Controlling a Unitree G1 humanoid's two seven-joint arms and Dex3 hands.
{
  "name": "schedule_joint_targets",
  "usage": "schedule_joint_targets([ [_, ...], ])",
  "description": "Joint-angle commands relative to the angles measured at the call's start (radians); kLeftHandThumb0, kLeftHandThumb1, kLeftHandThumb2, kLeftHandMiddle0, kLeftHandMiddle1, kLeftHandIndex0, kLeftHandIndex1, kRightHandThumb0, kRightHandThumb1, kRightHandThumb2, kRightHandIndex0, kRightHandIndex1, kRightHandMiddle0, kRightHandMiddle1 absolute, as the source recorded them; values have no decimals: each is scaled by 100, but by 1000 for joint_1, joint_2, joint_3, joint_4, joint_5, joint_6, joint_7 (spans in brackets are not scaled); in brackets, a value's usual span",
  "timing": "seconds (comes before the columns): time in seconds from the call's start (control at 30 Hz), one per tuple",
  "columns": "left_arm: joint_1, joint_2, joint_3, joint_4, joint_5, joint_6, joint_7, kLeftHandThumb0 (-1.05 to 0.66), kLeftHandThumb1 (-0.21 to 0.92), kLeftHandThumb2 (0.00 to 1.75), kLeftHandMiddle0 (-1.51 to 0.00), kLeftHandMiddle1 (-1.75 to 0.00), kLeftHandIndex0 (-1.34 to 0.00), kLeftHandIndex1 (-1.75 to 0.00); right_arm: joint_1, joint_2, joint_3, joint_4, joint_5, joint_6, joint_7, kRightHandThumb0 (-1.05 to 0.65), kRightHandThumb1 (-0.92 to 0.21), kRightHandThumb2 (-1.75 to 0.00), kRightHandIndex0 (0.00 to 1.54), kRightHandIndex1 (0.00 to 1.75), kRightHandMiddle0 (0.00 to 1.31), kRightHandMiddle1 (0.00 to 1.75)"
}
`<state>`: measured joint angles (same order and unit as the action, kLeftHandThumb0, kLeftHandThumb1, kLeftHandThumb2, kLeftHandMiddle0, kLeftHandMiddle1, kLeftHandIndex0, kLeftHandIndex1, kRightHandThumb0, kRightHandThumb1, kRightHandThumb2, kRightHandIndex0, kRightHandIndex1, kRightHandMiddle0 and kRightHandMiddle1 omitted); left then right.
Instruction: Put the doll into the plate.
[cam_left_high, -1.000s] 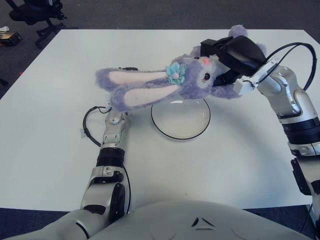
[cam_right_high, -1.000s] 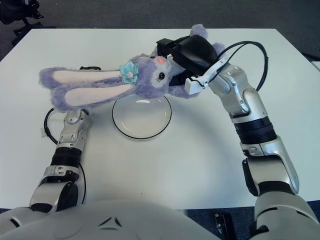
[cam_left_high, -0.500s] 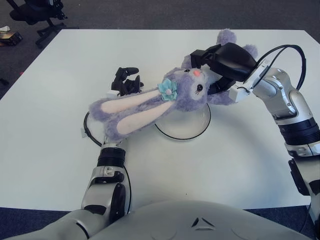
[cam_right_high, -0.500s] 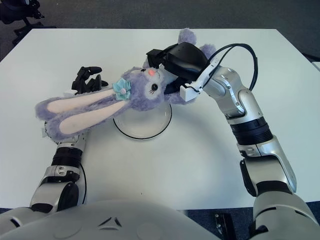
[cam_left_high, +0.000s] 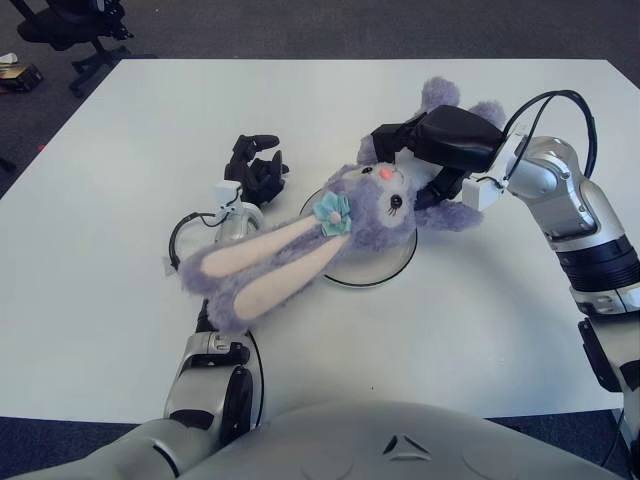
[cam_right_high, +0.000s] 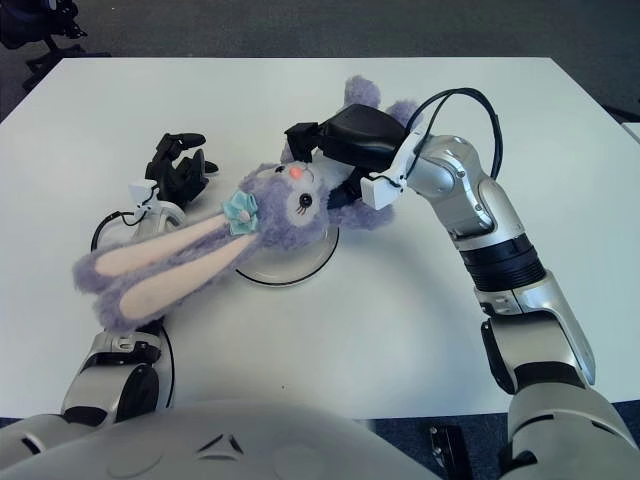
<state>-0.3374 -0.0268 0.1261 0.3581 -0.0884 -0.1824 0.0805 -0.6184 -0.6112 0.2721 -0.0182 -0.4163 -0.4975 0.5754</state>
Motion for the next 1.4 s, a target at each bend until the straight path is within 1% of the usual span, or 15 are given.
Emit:
schedule_joint_targets([
  [0.0, 13, -7, -5, 16, 13, -9, 9, -1, 70, 65, -54, -156, -40, -137, 4, 7, 12, -1, 16, -14, 10, -38, -60, -95, 68, 175, 39, 175],
  [0.27, 12, -6, -5, 16, 15, -12, 11, -1, 70, 65, -54, -156, -41, -137, 9, -8, 14, -5, 4, -58, 12, -38, -60, -94, 68, 175, 39, 175],
  [0.5, 8, -4, -2, 22, 18, -15, 10, -1, 70, 65, -54, -156, -41, -137, 19, -22, 9, -21, -22, -70, 11, -38, -65, -87, 60, 175, 36, 175],
  [0.53, 8, -4, -1, 23, 18, -17, 10, -1, 70, 65, -54, -156, -41, -137, 24, -26, 7, -30, -34, -74, 7, -24, -63, -88, 58, 162, 34, 175],
  [0.6, 7, -3, 1, 25, 19, -18, 9, -1, 70, 65, -54, -156, -41, -137, 31, -33, 4, -44, -53, -81, 0, -13, -61, -86, 59, 148, 33, 175],
  [0.73, 7, -2, 2, 26, 20, -19, 8, -1, 70, 66, -54, -155, -41, -137, 36, -39, 2, -59, -76, -85, -4, -3, -65, -76, 59, 130, 31, 175],
  [0.77, 7, -1, 2, 27, 20, -20, 8, -1, 70, 66, -54, -155, -41, -137, 36, -42, 2, -63, -83, -86, -4, -2, -75, -60, 56, 129, 28, 172],
  [0.87, 7, -1, 2, 28, 21, -22, 8, -1, 69, 66, -54, -155, -41, -137, 37, -54, 4, -74, -98, -86, 3, -1, -85, -45, 51, 132, 23, 166],
  [1.0, 6, -1, 3, 31, 21, -24, 8, -1, 69, 66, -54, -155, -41, -137, 37, -68, 4, -87, -101, -82, 17, -1, -91, -39, 47, 139, 17, 163],
  [1.03, 6, -1, 3, 33, 21, -25, 8, -1, 69, 66, -54, -155, -41, -137, 37, -76, 3, -94, -100, -81, 25, 6, -91, -38, 45, 142, 15, 150],
  [1.1, 6, -1, 3, 34, 21, -28, 8, -1, 69, 66, -54, -155, -41, -137, 38, -86, 2, -103, -97, -78, 36, 22, -92, -38, 39, 151, 14, 105],
  [1.2, 5, -1, 3, 36, 22, -29, 8, -1, 69, 66, -55, -155, -41, -137, 38, -92, 1, -111, -89, -69, 49, 30, -92, -37, 36, 156, 15, 82],
  [1.27, 4, -2, 3, 39, 23, -31, 9, -1, 69, 66, -55, -155, -41, -137, 36, -99, -4, -120, -76, -51, 67, 32, -92, -37, 35, 157, 16, 76],
  [1.33, 1, -2, 3, 43, 24, -32, 11, -1, 69, 67, -55, -155, -41, -137, 33, -109, -12, -132, -47, -18, 99, -3, -92, -29, 35, 84, 20, 61],
  [1.37, 0, -3, 3, 46, 25, -33, 12, -1, 69, 67, -55, -155, -41, -137, 32, -114, -19, -134, -21, 4, 120, -8, -92, -27, 34, 68, 20, 55],
])
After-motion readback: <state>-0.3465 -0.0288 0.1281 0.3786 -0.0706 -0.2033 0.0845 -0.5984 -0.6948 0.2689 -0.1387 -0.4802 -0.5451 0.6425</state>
